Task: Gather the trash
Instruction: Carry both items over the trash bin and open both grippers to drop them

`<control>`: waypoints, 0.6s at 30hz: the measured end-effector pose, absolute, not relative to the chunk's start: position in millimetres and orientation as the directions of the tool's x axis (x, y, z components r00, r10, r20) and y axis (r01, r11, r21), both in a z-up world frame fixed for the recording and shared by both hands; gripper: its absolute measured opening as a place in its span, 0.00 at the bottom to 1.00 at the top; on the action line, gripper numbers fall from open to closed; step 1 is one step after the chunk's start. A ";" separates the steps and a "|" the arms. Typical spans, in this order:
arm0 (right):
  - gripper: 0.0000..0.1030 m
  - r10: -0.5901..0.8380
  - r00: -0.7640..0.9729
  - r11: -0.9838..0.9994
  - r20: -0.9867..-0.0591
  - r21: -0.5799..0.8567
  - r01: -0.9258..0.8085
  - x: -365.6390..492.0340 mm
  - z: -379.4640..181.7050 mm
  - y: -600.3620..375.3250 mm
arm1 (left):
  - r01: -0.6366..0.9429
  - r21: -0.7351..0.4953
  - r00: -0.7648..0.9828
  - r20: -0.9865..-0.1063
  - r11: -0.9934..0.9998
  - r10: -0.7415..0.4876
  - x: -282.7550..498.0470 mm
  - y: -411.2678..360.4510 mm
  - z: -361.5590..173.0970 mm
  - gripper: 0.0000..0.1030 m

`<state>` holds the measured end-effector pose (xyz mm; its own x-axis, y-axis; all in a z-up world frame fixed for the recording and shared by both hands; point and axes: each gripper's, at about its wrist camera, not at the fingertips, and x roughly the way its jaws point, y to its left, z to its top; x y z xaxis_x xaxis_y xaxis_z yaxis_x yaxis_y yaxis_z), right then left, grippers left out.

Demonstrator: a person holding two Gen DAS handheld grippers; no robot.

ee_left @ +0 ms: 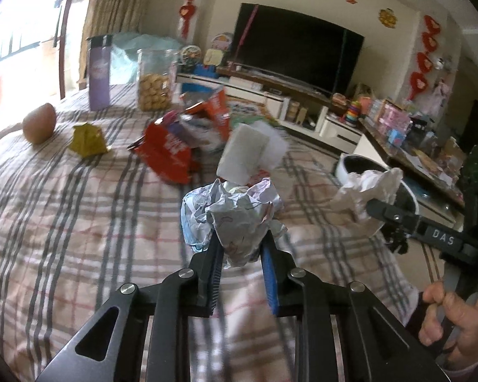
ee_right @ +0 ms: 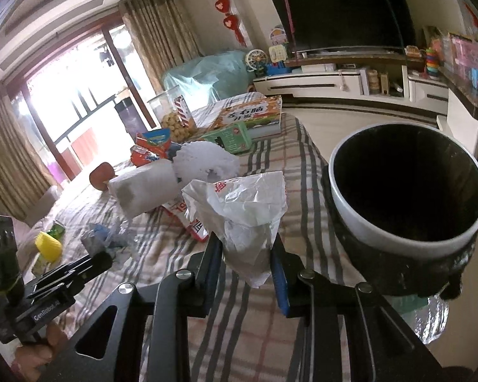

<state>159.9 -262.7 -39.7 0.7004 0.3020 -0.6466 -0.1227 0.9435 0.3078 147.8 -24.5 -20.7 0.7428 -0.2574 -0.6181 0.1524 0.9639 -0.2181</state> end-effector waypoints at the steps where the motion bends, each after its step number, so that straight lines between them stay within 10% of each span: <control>1: 0.29 0.303 0.703 0.943 -0.644 0.311 -0.121 157.3 -38.8 -264.2 | 0.160 -0.220 0.742 -0.616 0.962 -0.264 146.1 -26.4 -19.7 0.21; 18: 0.29 0.259 0.742 0.942 -0.619 0.333 -0.050 133.8 -29.8 -309.0 | 0.305 -0.186 0.693 -0.630 0.934 -0.351 164.8 -91.6 -19.5 0.21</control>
